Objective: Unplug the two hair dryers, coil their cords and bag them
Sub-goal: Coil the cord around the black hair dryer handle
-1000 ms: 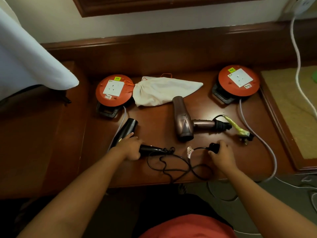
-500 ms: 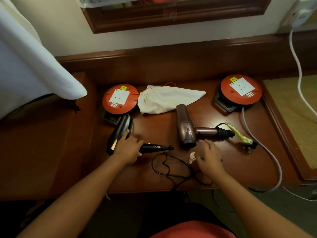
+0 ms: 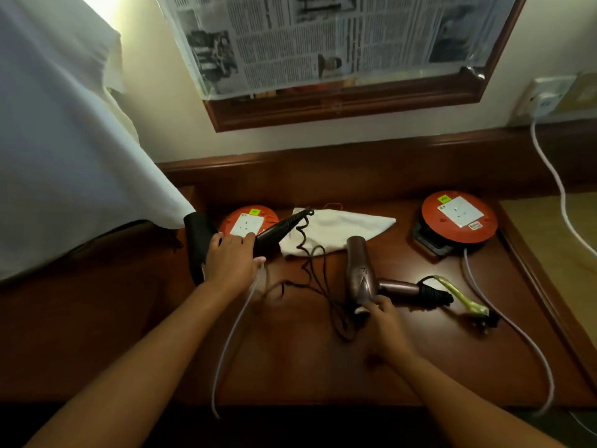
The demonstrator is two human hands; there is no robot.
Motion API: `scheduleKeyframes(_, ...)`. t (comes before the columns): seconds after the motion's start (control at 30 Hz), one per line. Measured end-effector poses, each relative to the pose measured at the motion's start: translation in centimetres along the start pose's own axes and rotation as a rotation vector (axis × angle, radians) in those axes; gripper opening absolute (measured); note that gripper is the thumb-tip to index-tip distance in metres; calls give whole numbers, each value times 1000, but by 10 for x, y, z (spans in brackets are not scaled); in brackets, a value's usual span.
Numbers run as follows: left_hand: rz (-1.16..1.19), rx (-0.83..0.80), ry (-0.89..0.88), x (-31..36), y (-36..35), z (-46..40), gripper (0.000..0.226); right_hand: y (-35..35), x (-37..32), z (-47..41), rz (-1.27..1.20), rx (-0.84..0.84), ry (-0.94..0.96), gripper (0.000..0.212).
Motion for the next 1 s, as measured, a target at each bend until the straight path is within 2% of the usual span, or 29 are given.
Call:
scheduleKeyframes(0.17,48,130,-20,7,40,-11,55,3,-21,-26,-38,-64,-14,43)
scheduleKeyframes(0.27,65,222,-56,13,66,-15,53,48,-50,-39,-171,41,-4,33)
scheduleKeyframes(0.37,43,278,-91,19,87,-18,52,117,-99,-45,-510,228,91,31)
scheduleKeyframes(0.43,25,344,-126,26,105,-17,52,148,-141,-46,-723,192,161,32)
scheduleKeyframes(0.5,12,425,-158,30,124,-14,50,164,-177,-47,-820,106,222,29)
scheduleKeyframes(0.57,22,477,-167,31,143,-13,51,173,-191,-49,-915,94,211,21)
scheduleKeyframes(0.67,13,479,-134,28,166,-15,57,189,-198,-44,-995,130,230,10)
scheduleKeyframes(0.8,54,383,-89,22,182,-23,56,211,-206,-35,-1195,106,276,25)
scheduleKeyframes(1.0,261,312,-44,25,189,-32,43,222,-202,-33,-1174,28,267,37)
Point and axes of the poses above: each hand's wrist, its own z-axis away from the middle knuckle, its own y-axis out of the back of the hand, x = y × z, the point moved 10 cm from there along -z, towards the middle knuckle, and after that the axes turned 8 degrees about -z, right-handed, at the moved point
